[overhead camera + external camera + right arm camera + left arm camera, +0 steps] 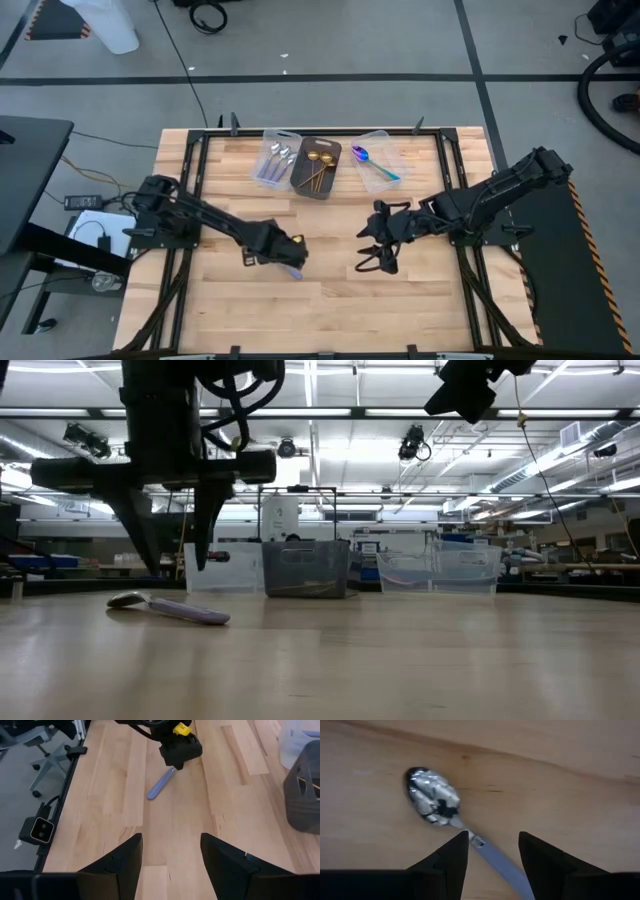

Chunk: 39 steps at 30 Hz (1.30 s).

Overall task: Sort silverware by color (type)
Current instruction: Put the purple spoon into the left transparent bin

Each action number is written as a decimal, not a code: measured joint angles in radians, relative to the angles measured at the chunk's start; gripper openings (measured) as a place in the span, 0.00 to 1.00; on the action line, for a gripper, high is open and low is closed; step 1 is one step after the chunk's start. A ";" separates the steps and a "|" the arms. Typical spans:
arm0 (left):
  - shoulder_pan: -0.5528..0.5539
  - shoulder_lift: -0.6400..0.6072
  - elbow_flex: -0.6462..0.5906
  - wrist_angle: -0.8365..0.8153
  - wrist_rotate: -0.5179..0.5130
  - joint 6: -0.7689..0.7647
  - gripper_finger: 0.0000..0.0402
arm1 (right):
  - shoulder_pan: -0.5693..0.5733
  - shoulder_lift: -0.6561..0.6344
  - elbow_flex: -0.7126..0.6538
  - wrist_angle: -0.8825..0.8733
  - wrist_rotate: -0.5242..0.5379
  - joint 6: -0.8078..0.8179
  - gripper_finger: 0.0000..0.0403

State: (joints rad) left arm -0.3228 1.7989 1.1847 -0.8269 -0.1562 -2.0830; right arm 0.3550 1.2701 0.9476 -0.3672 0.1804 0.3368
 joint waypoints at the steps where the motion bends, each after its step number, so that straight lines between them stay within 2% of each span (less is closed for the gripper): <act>1: -0.006 0.004 0.000 -0.005 0.003 -0.005 0.46 | 0.003 0.000 0.000 0.000 0.000 0.000 0.52; 8: -0.056 0.008 0.000 -0.044 0.052 -0.132 0.46 | 0.010 0.000 0.000 0.015 0.015 0.000 0.52; 14: -0.053 0.042 0.000 -0.039 0.080 -0.156 0.43 | 0.010 0.000 0.000 0.041 0.015 -0.023 0.52; 20: -0.044 0.053 0.000 0.000 0.055 -0.162 0.40 | 0.010 0.000 0.000 0.040 0.010 -0.026 0.52; 35: -0.005 0.120 0.002 0.057 0.081 -0.159 0.39 | 0.010 0.000 0.000 0.044 0.009 -0.043 0.52; 39: -0.017 0.121 0.004 0.046 0.094 -0.132 0.35 | 0.010 0.000 0.000 0.043 0.009 -0.045 0.52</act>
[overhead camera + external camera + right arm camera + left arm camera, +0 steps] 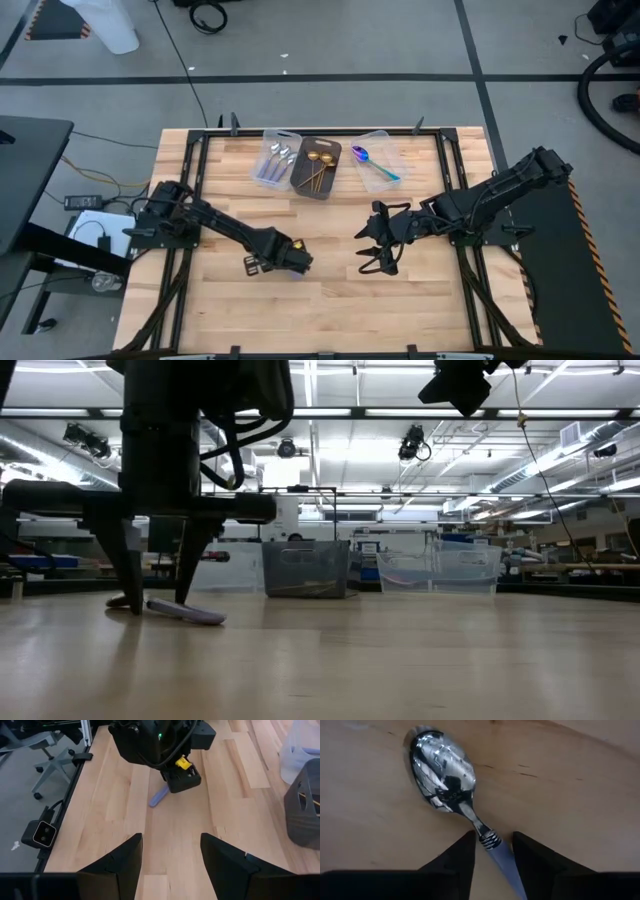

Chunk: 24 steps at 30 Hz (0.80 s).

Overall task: Sort silverware by color (type)
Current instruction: Put the purple spoon into the left transparent bin

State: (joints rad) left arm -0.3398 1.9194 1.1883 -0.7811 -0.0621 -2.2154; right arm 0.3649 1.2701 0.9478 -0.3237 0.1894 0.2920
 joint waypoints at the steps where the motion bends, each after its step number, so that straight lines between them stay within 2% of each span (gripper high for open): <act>1: -0.004 0.000 0.000 -0.003 0.005 0.015 0.34 | 0.000 0.000 0.000 0.000 0.000 0.000 0.52; 9: -0.049 0.002 -0.002 -0.019 0.001 0.096 0.11 | 0.000 0.000 0.000 0.000 0.001 0.000 0.52; 21: -0.030 -0.064 -0.007 -0.042 -0.045 0.321 0.09 | 0.000 0.000 0.000 0.012 0.027 0.000 0.52; 23: -0.014 -0.077 -0.006 -0.050 -0.066 0.365 0.08 | -0.001 0.000 0.000 0.016 0.027 0.000 0.52; 24: -0.006 -0.082 -0.006 -0.055 -0.078 0.380 0.03 | -0.001 0.000 0.000 0.017 0.027 0.000 0.52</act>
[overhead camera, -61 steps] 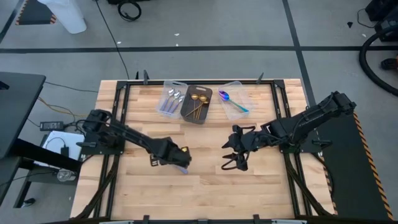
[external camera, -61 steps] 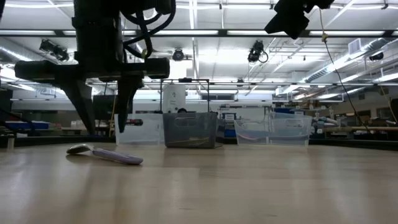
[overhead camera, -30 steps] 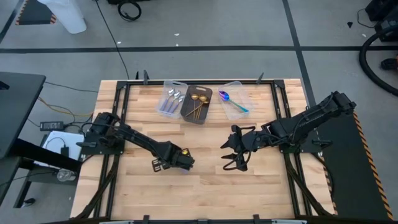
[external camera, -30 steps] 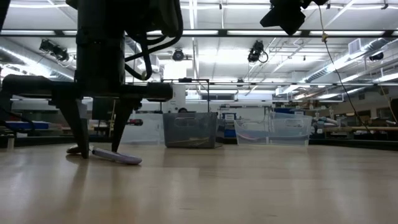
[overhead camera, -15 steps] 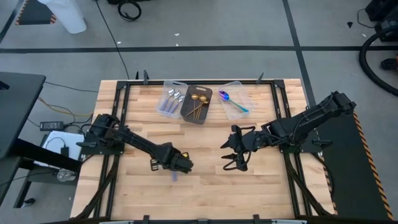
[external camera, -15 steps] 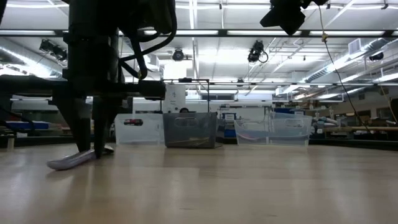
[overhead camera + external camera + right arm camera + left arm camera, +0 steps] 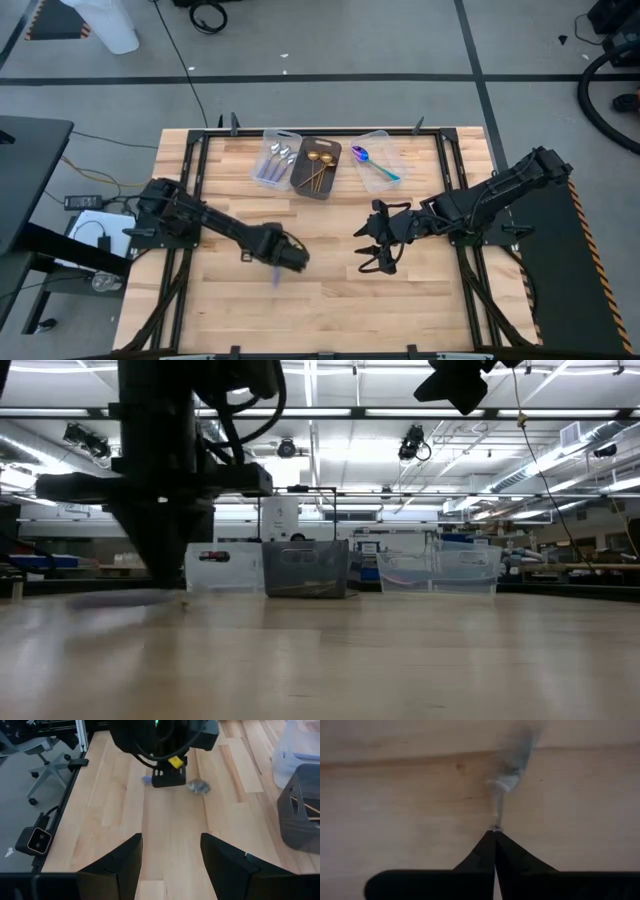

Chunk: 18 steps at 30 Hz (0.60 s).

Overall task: Sort silverware by color (type)
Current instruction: Put the purple spoon into the left transparent bin

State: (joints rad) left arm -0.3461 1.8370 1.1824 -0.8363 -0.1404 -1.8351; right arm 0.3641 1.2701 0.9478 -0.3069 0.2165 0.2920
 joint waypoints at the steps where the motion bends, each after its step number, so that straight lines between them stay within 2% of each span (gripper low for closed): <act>1: 0.008 -0.006 0.000 -0.005 -0.005 0.015 0.01 | -0.001 0.000 0.000 -0.001 0.000 0.000 0.52; 7: 0.059 -0.061 0.001 -0.041 -0.069 0.100 0.00 | -0.001 0.000 0.000 0.001 0.028 0.001 0.52; 13: 0.115 -0.106 0.001 -0.027 -0.072 0.252 0.00 | -0.001 0.000 0.000 0.003 0.030 0.001 0.52; 18: 0.121 -0.111 0.002 0.021 -0.028 0.354 0.09 | -0.001 0.000 0.000 0.003 0.056 0.001 0.52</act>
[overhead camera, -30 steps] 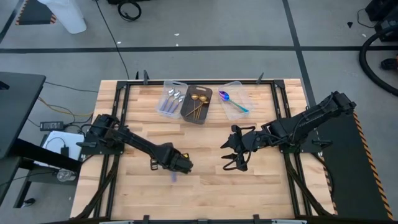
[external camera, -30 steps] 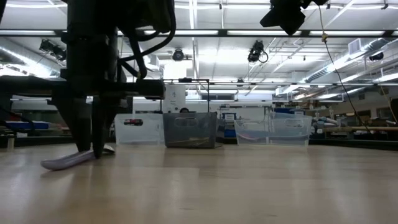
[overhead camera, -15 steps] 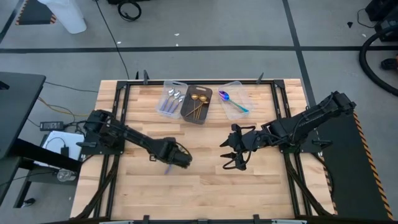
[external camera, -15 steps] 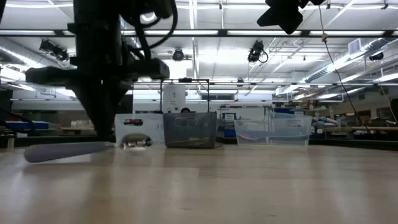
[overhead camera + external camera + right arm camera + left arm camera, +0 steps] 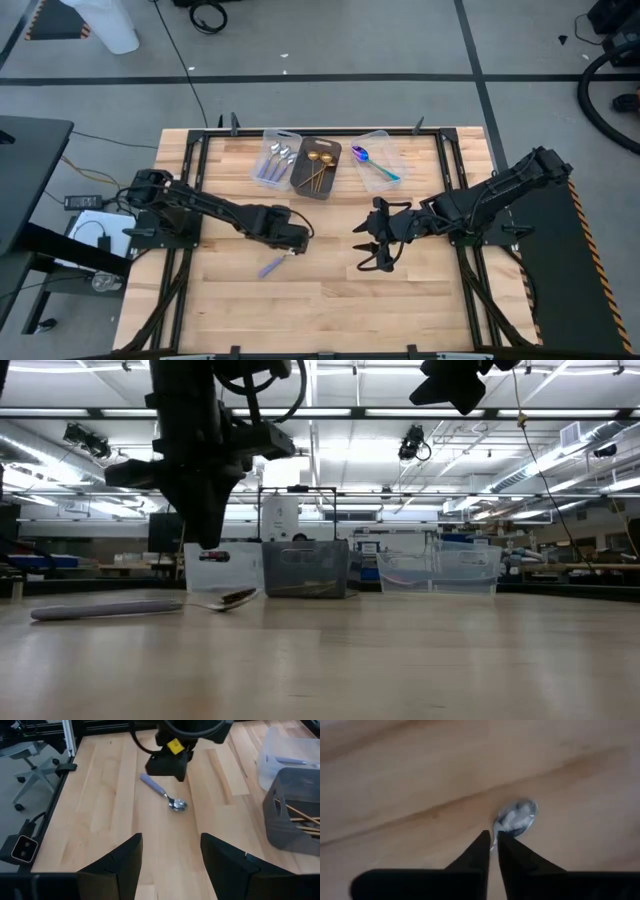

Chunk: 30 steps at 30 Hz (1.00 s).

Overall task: Sort silverware by color (type)
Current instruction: Put the purple spoon into the left transparent bin

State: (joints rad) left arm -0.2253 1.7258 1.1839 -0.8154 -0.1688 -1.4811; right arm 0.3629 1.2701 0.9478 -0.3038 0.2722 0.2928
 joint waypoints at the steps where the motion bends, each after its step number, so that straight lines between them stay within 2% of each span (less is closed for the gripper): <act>1: -0.002 0.001 0.000 0.001 0.008 0.001 0.12 | 0.000 0.000 0.000 0.001 0.000 0.000 0.52; 8: -0.036 0.006 0.000 0.007 0.082 0.057 0.28 | 0.000 0.000 0.000 -0.007 -0.001 0.005 0.52; 14: -0.097 0.006 0.000 0.061 0.145 0.080 0.34 | 0.000 -0.002 0.000 -0.030 -0.005 0.054 0.52; 20: -0.168 0.002 0.000 0.057 0.150 0.074 0.37 | -0.003 -0.014 0.000 -0.040 -0.003 0.128 0.52; 30: -0.206 0.002 0.000 0.088 0.147 0.160 0.50 | -0.003 -0.013 0.000 -0.041 0.016 0.110 0.50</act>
State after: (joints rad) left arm -0.4309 1.7279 1.1843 -0.7274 -0.0216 -1.3208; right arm 0.3595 1.2568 0.9474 -0.3450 0.2880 0.4031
